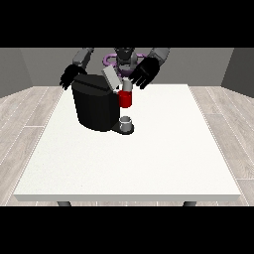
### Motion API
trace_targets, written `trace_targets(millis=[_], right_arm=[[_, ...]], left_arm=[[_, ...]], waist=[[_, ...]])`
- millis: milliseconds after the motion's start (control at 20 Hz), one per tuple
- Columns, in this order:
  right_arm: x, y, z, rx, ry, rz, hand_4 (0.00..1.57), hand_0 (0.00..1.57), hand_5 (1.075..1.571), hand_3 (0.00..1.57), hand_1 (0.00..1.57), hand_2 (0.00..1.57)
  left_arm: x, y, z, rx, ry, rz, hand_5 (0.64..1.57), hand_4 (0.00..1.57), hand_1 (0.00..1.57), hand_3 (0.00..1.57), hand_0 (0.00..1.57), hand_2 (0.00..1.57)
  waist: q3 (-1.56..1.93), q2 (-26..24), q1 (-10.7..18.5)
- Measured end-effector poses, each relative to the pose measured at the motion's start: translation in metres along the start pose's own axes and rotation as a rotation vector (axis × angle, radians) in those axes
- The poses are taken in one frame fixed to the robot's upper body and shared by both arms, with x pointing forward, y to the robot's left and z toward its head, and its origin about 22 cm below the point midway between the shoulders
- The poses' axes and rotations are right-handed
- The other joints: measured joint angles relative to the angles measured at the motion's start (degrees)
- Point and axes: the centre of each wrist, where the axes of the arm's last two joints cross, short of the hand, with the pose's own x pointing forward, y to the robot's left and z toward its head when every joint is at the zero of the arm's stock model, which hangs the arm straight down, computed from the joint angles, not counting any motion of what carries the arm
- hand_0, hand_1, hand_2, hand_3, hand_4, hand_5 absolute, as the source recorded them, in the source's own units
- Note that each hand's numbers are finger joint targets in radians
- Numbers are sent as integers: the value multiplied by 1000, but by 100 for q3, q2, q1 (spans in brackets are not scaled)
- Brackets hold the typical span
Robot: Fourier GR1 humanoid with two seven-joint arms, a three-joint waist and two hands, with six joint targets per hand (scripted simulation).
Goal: Insert the coffee pod into the coffee machine and close the lid
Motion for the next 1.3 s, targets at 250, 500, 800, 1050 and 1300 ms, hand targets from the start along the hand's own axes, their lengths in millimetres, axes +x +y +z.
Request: trace_targets(millis=[250, 500, 800, 1050, 1300], right_arm=[[-1, -5, -4, -10, -11, -12, 499, 0, 1571, 0, 0, 0], [7, -11, -7, -10, -4, -22, 513, 0, 1571, 0, 0, 0], [-1, -13, 1, -18, -1, -24, 499, 0, 1571, 0, 0, 0], [3, -16, -1, -25, -17, -30, 448, 0, 1571, 0, 0, 0], [6, -16, -3, -29, -23, -23, 445, 0, 1571, 0, 0, 0]], left_arm=[[12, 3, -4, -4, -26, -5, 1571, 506, 1251, 1208, 1251, 1294], [7, -7, -4, -10, -16, -4, 1571, 492, 1185, 1197, 1185, 1262], [7, -14, -4, -27, -19, -12, 1571, 506, 1160, 1185, 1160, 1244], [7, -8, -4, -24, -15, -16, 1571, 488, 1221, 1199, 1221, 1275], [2, -10, -3, -27, -10, -19, 1571, 481, 1220, 1167, 1220, 1266]], waist=[[1, 116, 49], [0, 94, -18], [1, 51, -1], [0, 124, 3], [0, 204, 5]])
